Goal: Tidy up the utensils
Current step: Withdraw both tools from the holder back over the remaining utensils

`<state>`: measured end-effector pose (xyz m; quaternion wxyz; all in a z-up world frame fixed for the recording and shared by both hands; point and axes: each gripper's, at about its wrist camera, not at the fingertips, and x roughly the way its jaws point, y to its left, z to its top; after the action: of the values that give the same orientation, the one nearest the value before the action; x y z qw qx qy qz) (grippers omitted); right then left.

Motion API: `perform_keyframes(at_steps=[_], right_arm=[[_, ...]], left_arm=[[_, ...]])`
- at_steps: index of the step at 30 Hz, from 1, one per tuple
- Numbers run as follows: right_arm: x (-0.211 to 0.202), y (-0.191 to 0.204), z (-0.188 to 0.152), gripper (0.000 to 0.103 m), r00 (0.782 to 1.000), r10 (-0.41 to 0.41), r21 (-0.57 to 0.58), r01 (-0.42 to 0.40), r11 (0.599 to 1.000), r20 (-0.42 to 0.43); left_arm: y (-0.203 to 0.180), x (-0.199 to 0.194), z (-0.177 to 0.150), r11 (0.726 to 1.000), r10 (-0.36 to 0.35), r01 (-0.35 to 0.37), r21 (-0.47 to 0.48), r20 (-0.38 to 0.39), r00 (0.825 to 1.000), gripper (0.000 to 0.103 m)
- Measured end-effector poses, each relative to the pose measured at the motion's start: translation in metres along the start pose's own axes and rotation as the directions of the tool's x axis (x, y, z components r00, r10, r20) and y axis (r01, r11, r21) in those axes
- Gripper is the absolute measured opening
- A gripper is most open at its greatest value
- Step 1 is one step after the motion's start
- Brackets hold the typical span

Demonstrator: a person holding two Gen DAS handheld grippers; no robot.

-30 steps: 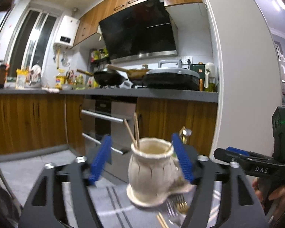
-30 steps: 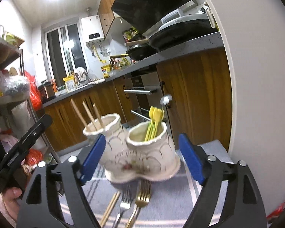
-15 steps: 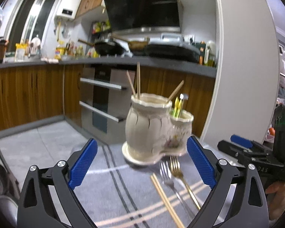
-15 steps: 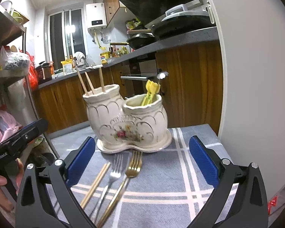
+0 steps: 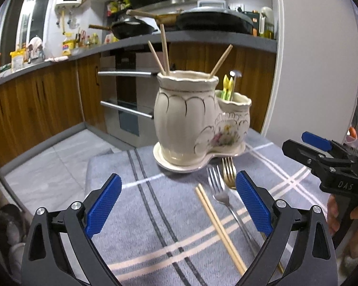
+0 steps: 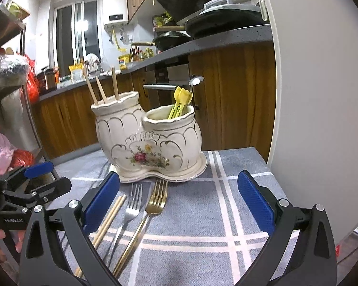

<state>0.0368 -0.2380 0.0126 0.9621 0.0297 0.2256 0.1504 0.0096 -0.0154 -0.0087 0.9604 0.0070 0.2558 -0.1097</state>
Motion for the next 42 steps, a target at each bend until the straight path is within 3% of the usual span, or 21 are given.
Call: perform_keyframes(at_steps=[4, 10, 18, 28, 42], right_arm=[[0.005, 0.001, -0.002, 0.098, 0.999, -0.036, -0.034, 0.036, 0.999, -0.028], [0.014, -0.01, -0.003, 0.098, 0.995, -0.038, 0.012, 0.04, 0.999, -0.087], [0.022, -0.013, -0.007, 0.098, 0.989, -0.021, 0.052, 0.029, 0.998, -0.148], [0.021, -0.011, -0.008, 0.098, 0.989, -0.022, 0.048, 0.029, 0.998, -0.145], [0.022, -0.008, -0.009, 0.098, 0.988, -0.009, 0.033, 0.015, 0.999, -0.154]], left_arm=[[0.0, 0.006, -0.002, 1.0, 0.012, -0.012, -0.001, -0.056, 0.998, 0.096], [0.003, 0.024, -0.01, 1.0, 0.025, -0.025, 0.002, -0.173, 0.985, 0.096], [-0.006, 0.039, -0.021, 0.999, -0.017, 0.027, 0.031, -0.276, 0.961, 0.093], [-0.026, 0.046, -0.035, 0.991, -0.066, 0.102, 0.086, -0.352, 0.934, 0.055], [-0.022, 0.041, -0.034, 0.987, -0.094, 0.133, 0.087, -0.357, 0.93, 0.035]])
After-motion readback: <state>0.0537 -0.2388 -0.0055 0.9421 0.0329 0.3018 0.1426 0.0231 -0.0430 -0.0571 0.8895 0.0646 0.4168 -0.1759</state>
